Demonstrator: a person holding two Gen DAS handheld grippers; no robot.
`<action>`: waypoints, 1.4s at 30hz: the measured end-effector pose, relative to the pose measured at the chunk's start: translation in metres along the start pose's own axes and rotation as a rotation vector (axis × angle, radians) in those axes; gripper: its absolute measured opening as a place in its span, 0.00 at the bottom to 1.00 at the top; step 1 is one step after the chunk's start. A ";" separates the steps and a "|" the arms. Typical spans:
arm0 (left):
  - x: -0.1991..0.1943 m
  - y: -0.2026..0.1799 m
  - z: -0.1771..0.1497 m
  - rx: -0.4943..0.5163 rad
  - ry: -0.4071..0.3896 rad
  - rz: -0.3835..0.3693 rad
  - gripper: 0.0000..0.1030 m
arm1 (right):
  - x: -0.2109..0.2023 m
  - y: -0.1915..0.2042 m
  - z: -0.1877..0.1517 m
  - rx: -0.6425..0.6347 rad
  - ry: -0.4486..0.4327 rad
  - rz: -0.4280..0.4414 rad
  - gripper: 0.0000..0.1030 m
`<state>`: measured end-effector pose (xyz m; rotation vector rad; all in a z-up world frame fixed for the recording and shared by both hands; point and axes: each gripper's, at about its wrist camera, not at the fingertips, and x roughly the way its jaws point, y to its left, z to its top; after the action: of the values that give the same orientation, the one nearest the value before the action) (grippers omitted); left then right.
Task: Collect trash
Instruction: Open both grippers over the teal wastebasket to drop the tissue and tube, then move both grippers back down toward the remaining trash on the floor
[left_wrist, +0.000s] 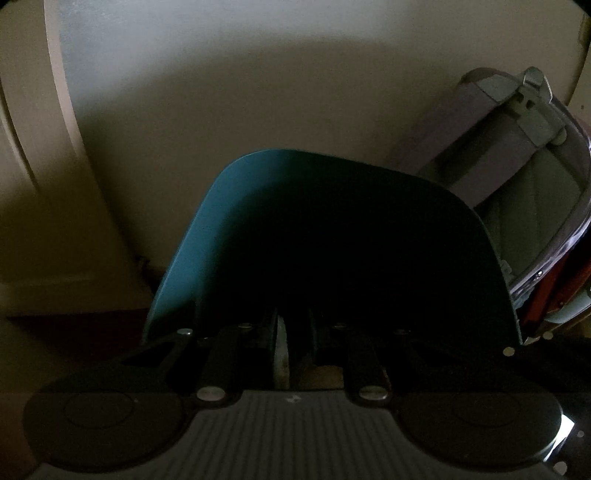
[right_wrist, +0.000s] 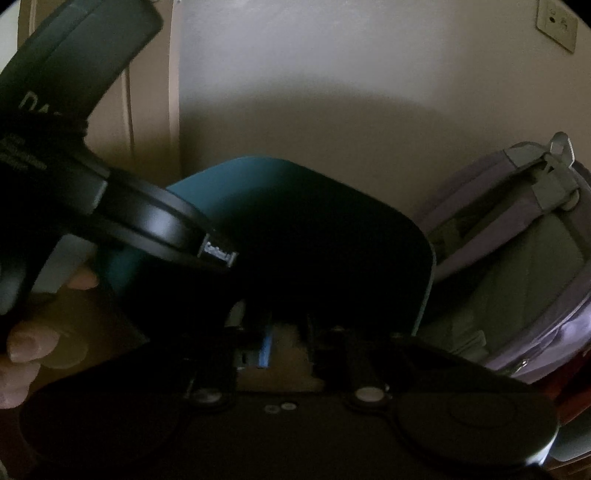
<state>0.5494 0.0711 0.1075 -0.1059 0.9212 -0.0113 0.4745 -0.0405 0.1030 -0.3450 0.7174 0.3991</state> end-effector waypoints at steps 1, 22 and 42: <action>-0.002 0.001 -0.001 0.000 -0.004 -0.003 0.17 | -0.001 0.001 0.000 0.000 -0.002 0.001 0.19; -0.137 -0.008 -0.060 0.082 -0.174 -0.003 0.70 | -0.121 0.000 -0.026 0.064 -0.112 -0.006 0.46; -0.206 -0.018 -0.207 0.114 -0.162 -0.026 0.78 | -0.217 0.021 -0.167 0.164 -0.138 0.077 0.99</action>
<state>0.2609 0.0463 0.1484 -0.0127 0.7553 -0.0786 0.2222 -0.1449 0.1318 -0.1341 0.6251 0.4301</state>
